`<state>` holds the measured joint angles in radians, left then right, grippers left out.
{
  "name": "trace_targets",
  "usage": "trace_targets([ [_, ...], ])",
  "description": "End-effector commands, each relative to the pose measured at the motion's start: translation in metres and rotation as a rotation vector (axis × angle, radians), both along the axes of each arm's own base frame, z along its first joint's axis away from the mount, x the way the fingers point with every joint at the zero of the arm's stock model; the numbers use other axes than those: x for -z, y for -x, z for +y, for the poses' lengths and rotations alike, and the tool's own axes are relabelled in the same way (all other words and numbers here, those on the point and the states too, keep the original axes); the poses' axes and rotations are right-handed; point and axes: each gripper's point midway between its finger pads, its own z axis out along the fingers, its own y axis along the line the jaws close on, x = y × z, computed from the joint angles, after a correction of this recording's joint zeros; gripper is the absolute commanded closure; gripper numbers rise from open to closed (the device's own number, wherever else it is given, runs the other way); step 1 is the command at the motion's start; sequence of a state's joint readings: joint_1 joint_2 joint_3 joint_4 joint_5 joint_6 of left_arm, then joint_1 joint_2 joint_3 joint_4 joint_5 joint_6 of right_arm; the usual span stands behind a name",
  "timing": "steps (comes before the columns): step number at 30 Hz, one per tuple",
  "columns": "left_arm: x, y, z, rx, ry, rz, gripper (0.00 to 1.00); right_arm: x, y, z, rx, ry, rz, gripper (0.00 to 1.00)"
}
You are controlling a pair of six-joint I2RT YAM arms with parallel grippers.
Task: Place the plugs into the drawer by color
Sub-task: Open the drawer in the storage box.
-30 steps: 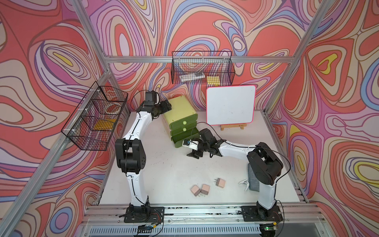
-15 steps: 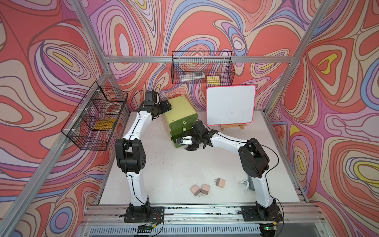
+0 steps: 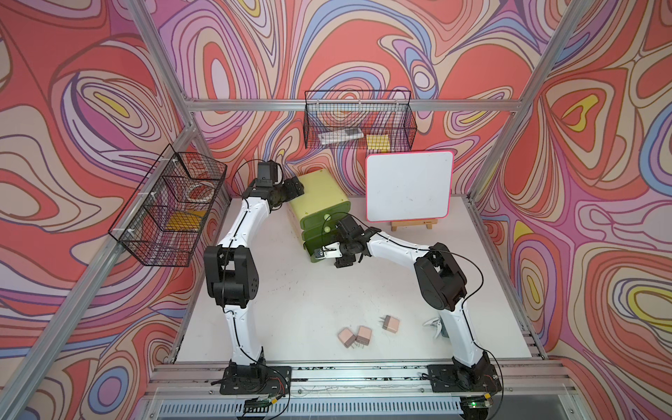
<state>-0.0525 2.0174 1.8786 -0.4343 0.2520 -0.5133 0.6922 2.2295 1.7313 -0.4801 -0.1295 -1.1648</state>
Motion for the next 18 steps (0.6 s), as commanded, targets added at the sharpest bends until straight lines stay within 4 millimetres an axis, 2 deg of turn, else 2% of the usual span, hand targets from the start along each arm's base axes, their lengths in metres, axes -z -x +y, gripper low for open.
trace_targets([
  [1,0.094,0.041,0.021,-0.026,-0.086,0.332,0.14,0.005,0.016,-0.006,0.017,0.026,0.040,0.21],
  [18,0.095,0.043,0.019,-0.026,-0.076,0.336,0.14,0.011,0.064,-0.022,0.097,0.021,0.095,0.23],
])
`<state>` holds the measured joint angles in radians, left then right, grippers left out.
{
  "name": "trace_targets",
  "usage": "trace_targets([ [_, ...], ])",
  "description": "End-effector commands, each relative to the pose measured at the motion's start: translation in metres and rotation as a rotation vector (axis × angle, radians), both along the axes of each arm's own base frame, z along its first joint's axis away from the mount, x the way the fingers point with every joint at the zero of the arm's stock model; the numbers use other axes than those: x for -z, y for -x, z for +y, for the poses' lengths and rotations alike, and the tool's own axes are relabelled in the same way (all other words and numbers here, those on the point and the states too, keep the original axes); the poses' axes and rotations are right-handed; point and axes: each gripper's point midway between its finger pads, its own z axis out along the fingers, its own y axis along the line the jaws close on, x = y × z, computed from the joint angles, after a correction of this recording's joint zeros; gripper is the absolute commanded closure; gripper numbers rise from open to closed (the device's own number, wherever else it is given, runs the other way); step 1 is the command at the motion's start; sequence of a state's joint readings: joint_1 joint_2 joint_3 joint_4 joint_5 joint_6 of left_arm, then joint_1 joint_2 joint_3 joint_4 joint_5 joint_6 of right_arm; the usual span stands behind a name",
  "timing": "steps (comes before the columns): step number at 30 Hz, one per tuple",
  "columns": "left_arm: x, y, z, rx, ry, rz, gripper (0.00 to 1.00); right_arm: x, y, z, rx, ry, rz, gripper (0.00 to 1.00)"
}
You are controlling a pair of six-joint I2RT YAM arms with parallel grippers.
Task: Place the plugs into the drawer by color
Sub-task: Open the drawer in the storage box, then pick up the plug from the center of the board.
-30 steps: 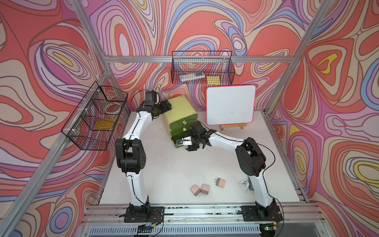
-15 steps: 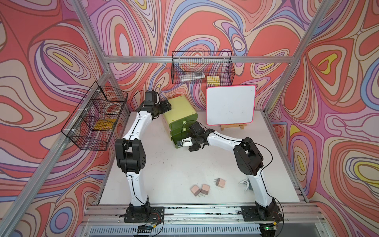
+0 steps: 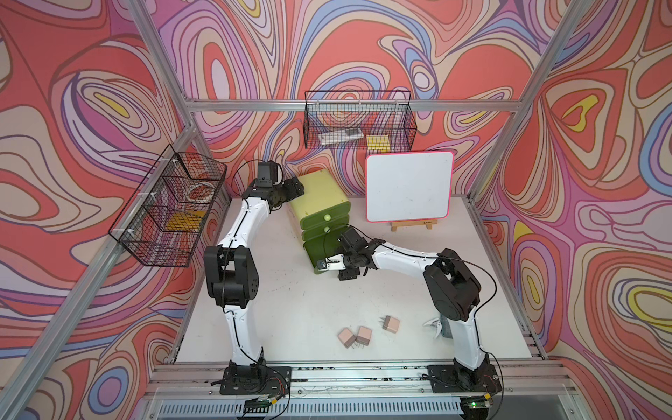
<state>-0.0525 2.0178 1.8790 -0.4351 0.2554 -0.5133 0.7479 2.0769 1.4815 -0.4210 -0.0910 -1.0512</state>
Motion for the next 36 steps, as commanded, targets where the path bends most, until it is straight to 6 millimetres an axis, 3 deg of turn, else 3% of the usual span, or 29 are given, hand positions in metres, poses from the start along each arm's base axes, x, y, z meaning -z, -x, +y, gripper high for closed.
trace_targets([
  [1,0.095,0.043,0.020,-0.027,-0.078,0.334,0.14,0.004,0.013,-0.009,0.045,0.013,0.041,0.23],
  [5,0.094,0.043,0.018,-0.027,-0.071,0.332,0.14,0.001,0.013,-0.011,0.055,0.013,0.034,0.23],
  [8,0.092,0.043,0.017,-0.025,-0.071,0.330,0.14,-0.015,0.008,-0.005,0.064,-0.036,0.007,0.24],
  [13,0.086,0.047,0.015,-0.023,-0.094,0.319,0.14,-0.091,-0.001,0.011,0.202,-0.266,-0.061,0.24],
  [16,0.083,0.048,0.015,-0.023,-0.097,0.321,0.14,-0.116,0.006,0.004,0.419,-0.362,-0.051,0.26],
  [18,0.082,0.049,0.014,-0.020,-0.091,0.319,0.14,-0.114,0.026,-0.006,0.559,-0.366,0.008,0.28],
  [21,0.082,0.048,0.009,-0.012,-0.084,0.317,0.14,-0.096,0.067,-0.028,0.790,-0.348,0.117,0.30],
  [27,0.086,0.050,-0.004,0.019,-0.089,0.322,0.14,-0.055,0.133,-0.104,1.312,-0.182,0.319,0.33],
  [30,0.087,0.050,-0.009,0.030,-0.086,0.324,0.14,-0.042,0.162,-0.128,1.401,-0.153,0.387,0.34],
  [36,0.085,0.051,-0.011,0.034,-0.093,0.322,0.14,-0.025,0.202,-0.157,1.502,-0.133,0.508,0.32],
])
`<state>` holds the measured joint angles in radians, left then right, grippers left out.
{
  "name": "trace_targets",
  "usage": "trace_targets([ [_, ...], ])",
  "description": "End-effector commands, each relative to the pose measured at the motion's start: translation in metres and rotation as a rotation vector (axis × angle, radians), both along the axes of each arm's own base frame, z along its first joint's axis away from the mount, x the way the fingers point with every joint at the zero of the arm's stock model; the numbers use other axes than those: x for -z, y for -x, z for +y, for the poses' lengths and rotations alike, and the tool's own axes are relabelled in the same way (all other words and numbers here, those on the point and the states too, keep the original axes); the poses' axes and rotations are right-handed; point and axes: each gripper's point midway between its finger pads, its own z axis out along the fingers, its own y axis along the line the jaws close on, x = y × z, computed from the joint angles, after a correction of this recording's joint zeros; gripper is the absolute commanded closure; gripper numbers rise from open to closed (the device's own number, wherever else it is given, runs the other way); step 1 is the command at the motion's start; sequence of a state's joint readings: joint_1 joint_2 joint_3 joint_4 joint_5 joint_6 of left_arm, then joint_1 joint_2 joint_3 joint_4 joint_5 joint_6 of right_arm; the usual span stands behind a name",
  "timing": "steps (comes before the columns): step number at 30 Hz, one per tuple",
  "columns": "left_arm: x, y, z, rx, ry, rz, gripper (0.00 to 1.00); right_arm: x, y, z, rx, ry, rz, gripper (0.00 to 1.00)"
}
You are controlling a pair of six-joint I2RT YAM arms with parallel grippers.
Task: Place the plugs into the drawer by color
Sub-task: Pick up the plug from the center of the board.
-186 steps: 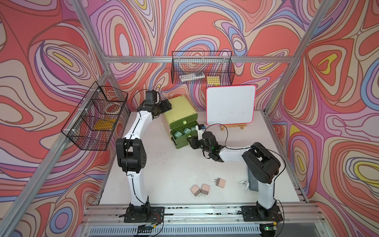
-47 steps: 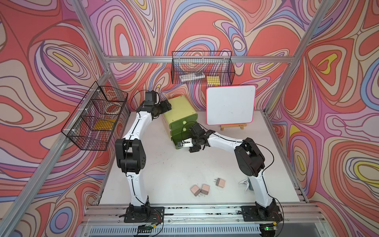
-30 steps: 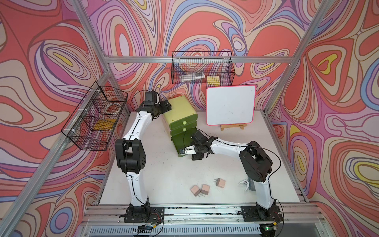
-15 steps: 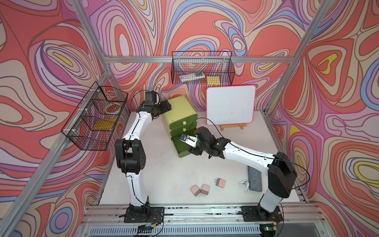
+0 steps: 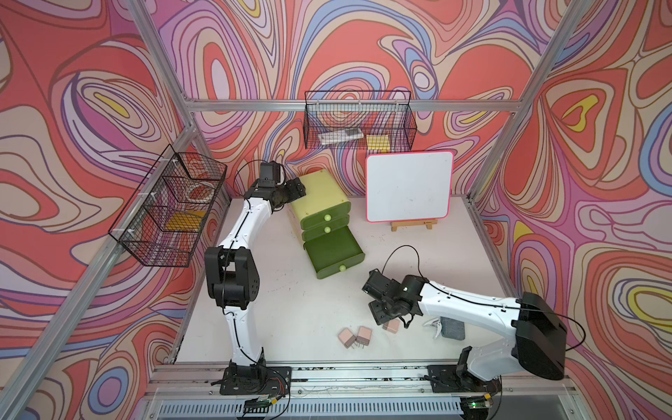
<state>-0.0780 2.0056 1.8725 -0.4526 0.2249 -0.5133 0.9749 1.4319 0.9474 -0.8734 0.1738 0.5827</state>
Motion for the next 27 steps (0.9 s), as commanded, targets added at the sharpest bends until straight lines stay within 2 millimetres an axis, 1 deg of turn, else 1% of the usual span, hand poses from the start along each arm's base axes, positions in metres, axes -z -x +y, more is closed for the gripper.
trace_targets([
  [1,0.085,0.046,-0.002,0.030,-0.074,0.310,0.14,0.005,0.021,-0.015,0.139,-0.021,0.077,0.31],
  [4,0.084,0.045,-0.002,0.030,-0.071,0.309,0.14,0.013,0.029,-0.021,0.148,-0.022,0.098,0.27],
  [6,0.085,0.045,-0.003,0.031,-0.069,0.310,0.14,0.020,0.031,-0.019,0.145,-0.033,0.109,0.25],
  [9,0.085,0.046,-0.002,0.031,-0.070,0.309,0.14,0.035,0.031,-0.012,0.132,-0.058,0.121,0.25],
  [13,0.084,0.046,-0.003,0.033,-0.069,0.309,0.14,0.047,0.026,-0.010,0.114,-0.037,0.112,0.24],
  [18,0.083,0.047,-0.003,0.032,-0.075,0.307,0.14,0.058,0.013,-0.010,0.102,0.021,0.069,0.24],
  [22,0.083,0.047,-0.003,0.031,-0.079,0.308,0.14,0.065,0.009,-0.012,0.106,0.054,0.077,0.26],
  [25,0.082,0.047,-0.004,0.034,-0.077,0.304,0.14,0.066,0.010,-0.017,0.112,0.057,0.079,0.31],
  [27,0.082,0.047,-0.004,0.033,-0.077,0.303,0.14,0.065,0.011,-0.020,0.117,0.048,0.081,0.35],
])
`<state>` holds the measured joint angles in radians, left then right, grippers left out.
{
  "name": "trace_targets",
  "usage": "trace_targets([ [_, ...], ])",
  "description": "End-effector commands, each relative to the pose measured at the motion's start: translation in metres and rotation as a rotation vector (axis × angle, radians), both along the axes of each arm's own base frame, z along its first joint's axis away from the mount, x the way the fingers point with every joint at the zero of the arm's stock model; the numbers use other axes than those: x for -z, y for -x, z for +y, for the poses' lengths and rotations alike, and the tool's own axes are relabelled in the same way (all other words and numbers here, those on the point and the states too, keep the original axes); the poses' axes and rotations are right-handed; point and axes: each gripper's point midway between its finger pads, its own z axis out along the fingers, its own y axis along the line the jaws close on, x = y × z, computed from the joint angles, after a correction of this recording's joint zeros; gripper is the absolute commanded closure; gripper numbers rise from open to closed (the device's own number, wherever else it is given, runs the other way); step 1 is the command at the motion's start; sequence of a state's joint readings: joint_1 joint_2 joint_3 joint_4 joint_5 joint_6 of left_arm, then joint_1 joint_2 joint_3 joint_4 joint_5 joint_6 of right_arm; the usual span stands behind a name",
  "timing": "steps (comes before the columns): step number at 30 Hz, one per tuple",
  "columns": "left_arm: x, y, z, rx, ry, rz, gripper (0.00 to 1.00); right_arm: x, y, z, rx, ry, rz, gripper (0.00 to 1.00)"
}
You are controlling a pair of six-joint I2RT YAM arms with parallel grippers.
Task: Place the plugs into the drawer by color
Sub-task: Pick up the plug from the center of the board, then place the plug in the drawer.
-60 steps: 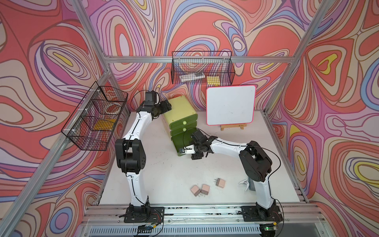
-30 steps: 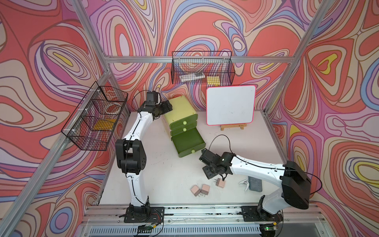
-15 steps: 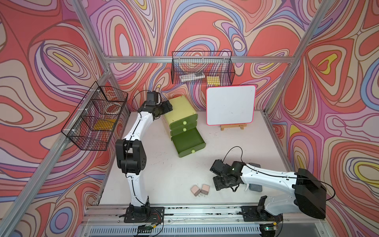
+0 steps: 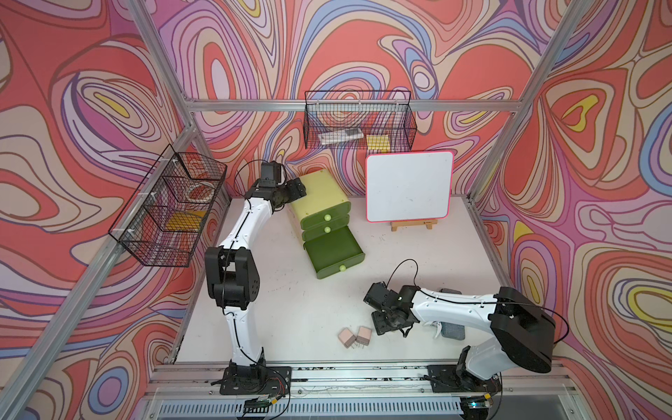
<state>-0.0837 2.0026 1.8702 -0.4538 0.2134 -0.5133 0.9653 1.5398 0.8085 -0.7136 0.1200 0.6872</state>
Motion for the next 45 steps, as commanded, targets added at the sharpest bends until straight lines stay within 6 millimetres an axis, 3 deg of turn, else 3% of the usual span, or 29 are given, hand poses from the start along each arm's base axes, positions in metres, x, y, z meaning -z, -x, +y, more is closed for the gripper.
trace_targets([
  [1,0.082,0.046,-0.004,0.036,-0.070,0.302,0.14,0.005,-0.002,-0.011,0.015,0.025,-0.013,0.38],
  [10,0.087,0.048,-0.008,0.042,-0.080,0.313,0.14,-0.005,-0.008,-0.006,0.007,0.009,-0.036,0.56],
  [15,0.088,0.048,-0.007,0.041,-0.086,0.314,0.14,-0.027,-0.022,0.002,-0.014,-0.001,-0.089,0.59],
  [19,0.088,0.047,-0.009,0.043,-0.082,0.313,0.14,-0.064,-0.054,0.024,-0.054,-0.036,-0.168,0.59],
  [25,0.088,0.048,-0.010,0.045,-0.077,0.316,0.14,-0.113,-0.131,0.101,-0.190,-0.131,-0.311,0.59],
  [29,0.084,0.049,-0.008,0.041,-0.093,0.307,0.14,-0.109,-0.177,0.153,-0.284,-0.152,-0.349,0.59],
  [34,0.083,0.049,-0.007,0.042,-0.098,0.305,0.14,-0.098,-0.215,0.188,-0.347,-0.160,-0.371,0.59],
  [40,0.085,0.048,-0.007,0.042,-0.101,0.310,0.14,-0.073,-0.227,0.207,-0.377,-0.177,-0.328,0.57],
  [45,0.086,0.048,-0.006,0.039,-0.108,0.312,0.14,-0.053,-0.222,0.212,-0.386,-0.210,-0.276,0.55],
])
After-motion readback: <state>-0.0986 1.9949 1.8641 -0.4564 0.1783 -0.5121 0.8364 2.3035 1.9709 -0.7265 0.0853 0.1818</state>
